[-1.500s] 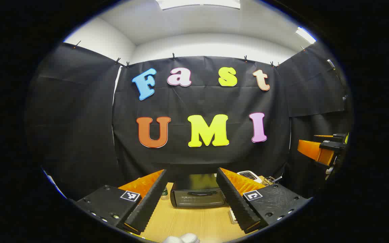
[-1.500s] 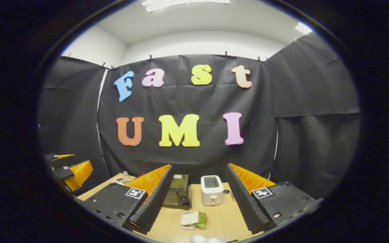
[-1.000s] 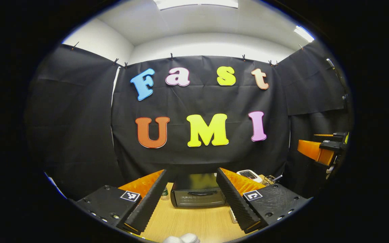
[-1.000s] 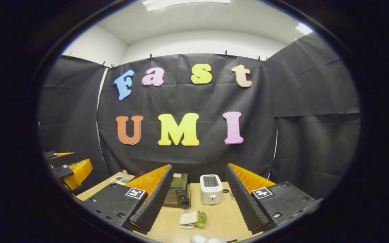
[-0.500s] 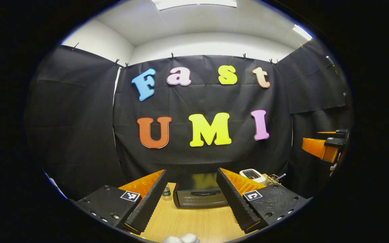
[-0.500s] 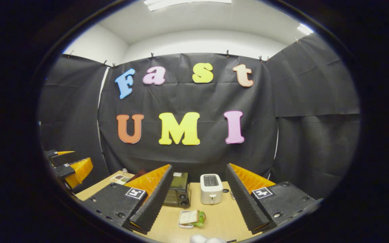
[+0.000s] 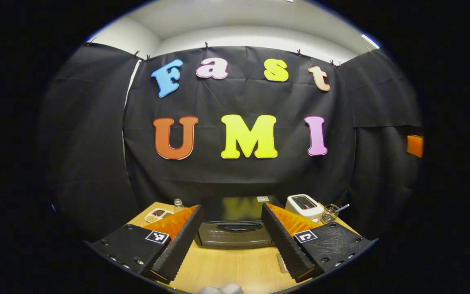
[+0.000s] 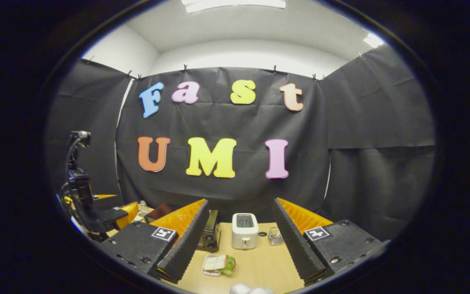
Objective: Open the electric oven with the left hand, put the food in, and close the electric oven.
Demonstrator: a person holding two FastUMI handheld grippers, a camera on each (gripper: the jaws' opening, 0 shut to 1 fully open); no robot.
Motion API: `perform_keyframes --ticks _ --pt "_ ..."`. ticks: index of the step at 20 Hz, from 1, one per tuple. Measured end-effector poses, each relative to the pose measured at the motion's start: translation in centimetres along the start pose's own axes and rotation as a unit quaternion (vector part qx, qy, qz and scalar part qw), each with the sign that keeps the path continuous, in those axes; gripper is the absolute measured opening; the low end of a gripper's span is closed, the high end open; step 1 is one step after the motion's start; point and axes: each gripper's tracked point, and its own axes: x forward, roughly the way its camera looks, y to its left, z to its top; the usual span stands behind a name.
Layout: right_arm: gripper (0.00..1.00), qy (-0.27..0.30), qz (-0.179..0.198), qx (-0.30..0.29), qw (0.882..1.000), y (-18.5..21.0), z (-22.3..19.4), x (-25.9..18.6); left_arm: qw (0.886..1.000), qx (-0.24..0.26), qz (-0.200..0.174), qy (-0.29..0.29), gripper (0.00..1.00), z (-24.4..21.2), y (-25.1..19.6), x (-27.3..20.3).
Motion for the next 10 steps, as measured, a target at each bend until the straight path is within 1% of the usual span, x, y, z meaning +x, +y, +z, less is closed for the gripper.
perform_keyframes --ticks 1,4,6,8,10 --pt "1.0 0.004 -0.005 -0.002 1.0 -0.5 -0.3 0.0 1.0 -0.004 0.0 0.017 0.95 -1.4 -0.3 1.6" --pt "1.0 0.018 -0.022 -0.002 1.0 -2.1 -1.5 -0.2 0.998 -0.011 0.002 0.061 0.95 -5.6 -0.8 6.3" --pt "1.0 0.029 -0.035 0.0 0.999 -3.0 -2.5 -0.1 0.997 -0.013 0.0 0.079 0.95 -7.8 -1.2 9.3" --pt "1.0 0.043 -0.043 0.001 0.998 -3.4 -3.5 -0.2 0.995 0.002 0.002 0.101 0.94 -10.2 -1.2 12.1" --pt "1.0 0.05 -0.051 0.002 0.997 -3.8 -4.1 -0.1 0.993 0.003 0.005 0.118 0.95 -12.0 -1.4 14.2"
